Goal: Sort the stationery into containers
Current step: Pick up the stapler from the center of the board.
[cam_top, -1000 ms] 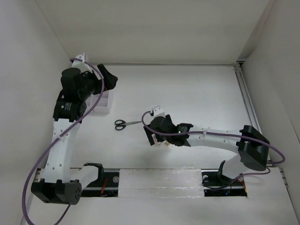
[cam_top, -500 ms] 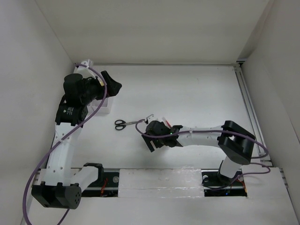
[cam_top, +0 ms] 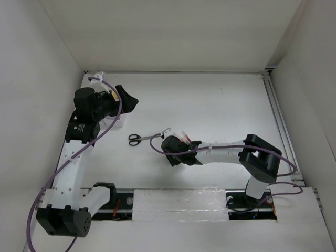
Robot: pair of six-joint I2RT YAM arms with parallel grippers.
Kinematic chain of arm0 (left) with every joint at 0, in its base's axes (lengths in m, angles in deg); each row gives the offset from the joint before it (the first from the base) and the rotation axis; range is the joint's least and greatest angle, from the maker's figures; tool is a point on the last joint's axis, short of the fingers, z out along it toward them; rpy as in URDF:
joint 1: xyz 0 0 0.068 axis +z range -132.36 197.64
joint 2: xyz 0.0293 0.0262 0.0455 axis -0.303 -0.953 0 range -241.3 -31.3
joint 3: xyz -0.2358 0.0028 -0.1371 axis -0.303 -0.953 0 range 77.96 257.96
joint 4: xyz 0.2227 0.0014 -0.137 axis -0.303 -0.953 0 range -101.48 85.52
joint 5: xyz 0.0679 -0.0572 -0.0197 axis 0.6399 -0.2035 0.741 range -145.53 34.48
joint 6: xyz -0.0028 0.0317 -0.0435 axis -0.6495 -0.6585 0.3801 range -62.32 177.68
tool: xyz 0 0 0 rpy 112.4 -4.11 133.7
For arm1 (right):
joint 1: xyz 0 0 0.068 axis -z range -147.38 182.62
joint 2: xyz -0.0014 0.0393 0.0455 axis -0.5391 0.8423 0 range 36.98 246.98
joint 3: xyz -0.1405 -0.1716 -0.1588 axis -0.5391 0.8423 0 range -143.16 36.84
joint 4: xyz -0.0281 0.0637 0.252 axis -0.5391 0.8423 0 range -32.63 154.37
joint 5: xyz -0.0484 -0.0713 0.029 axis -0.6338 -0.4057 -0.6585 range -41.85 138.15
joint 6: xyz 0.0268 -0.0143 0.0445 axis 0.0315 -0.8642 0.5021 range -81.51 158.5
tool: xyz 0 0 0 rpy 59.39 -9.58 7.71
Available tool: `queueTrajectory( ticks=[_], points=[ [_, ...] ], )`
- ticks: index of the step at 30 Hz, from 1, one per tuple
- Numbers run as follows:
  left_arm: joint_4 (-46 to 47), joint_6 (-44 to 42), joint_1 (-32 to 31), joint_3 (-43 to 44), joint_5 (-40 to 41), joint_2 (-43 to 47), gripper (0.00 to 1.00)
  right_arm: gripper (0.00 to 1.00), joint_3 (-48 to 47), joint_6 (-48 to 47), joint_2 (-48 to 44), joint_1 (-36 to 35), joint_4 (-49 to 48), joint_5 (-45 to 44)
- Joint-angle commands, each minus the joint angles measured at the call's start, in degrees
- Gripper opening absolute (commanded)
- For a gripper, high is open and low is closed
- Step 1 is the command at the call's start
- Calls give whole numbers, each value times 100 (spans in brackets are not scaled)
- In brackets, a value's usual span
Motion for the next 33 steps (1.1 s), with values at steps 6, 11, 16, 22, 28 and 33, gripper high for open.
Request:
queueTrajectory(
  ticks=[6,11,16,22,28,33],
  points=[
    [1373,911,-10,-1431,-2113,392,100,0,270,139,-1445,-123,-845,62],
    [2588,1651,-10,-2233,-3029,393,100,0,95,-160,-1790,-123,-1550,-68],
    [2799,1730,-10,-2356,-3197,393,100,0,-152,-222,-1640,-123,-2218,-262],
    [2799,1783,-10,-2478,-3311,445,100,0,-345,-222,-1491,-123,-2896,-403],
    [2799,1783,-10,-2645,-3259,445,100,0,-460,-222,-1491,-123,-3178,-622],
    [2931,1783,-10,-2699,-3259,445,98,0,-635,-222,-1377,-123,-3467,-455]
  ],
)
